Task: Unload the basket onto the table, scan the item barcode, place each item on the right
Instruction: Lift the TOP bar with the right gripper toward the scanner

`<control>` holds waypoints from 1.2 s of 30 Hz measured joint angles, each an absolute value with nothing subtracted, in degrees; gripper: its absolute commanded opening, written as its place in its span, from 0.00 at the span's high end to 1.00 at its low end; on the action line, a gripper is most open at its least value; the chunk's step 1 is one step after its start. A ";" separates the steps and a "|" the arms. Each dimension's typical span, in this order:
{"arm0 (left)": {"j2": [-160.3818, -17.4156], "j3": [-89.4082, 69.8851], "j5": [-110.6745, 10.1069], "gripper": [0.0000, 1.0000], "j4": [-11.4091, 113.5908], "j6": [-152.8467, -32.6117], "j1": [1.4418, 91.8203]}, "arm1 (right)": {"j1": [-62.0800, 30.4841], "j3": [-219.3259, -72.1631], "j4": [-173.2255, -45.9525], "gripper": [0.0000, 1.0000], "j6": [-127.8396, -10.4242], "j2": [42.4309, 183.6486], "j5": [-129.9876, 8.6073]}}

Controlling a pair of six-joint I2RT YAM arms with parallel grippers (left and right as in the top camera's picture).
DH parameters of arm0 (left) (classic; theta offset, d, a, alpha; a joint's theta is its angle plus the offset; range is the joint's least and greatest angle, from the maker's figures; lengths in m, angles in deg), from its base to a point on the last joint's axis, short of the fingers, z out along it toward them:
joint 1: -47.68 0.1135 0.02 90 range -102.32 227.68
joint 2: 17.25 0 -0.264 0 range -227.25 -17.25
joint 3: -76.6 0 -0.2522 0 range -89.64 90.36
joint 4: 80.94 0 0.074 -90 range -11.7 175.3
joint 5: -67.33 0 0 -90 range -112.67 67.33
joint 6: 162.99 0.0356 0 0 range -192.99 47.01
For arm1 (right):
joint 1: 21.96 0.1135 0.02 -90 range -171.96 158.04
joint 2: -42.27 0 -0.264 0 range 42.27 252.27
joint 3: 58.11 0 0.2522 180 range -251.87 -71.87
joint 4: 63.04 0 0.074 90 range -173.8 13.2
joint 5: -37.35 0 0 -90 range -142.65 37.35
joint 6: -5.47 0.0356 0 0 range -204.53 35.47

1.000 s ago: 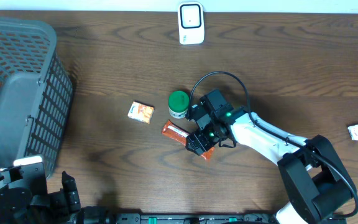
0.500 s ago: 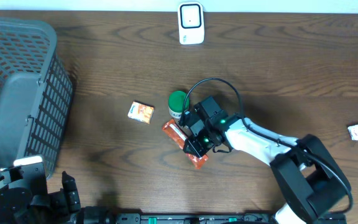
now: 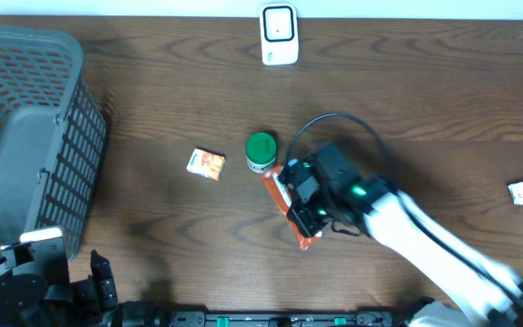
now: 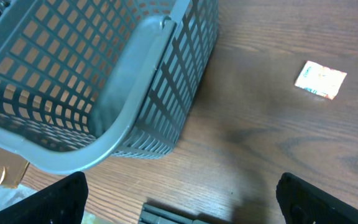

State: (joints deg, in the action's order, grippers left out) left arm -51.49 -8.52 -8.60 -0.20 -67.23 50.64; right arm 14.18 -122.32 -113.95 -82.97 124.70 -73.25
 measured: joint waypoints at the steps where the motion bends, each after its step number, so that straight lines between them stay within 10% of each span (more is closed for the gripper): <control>1: -51.49 -8.52 -8.58 0.03 -0.15 -67.23 50.64 | 14.16 -122.41 -115.20 0.99 -84.02 118.01 -72.57; 11: -51.49 -8.52 -8.58 0.03 -0.20 -67.23 50.64 | 14.18 -122.59 -124.46 0.99 -91.93 93.75 -71.04; 36: -51.49 -8.52 -8.58 0.03 -0.20 -67.23 50.64 | 14.16 -122.65 -112.55 0.99 -91.47 105.86 -59.61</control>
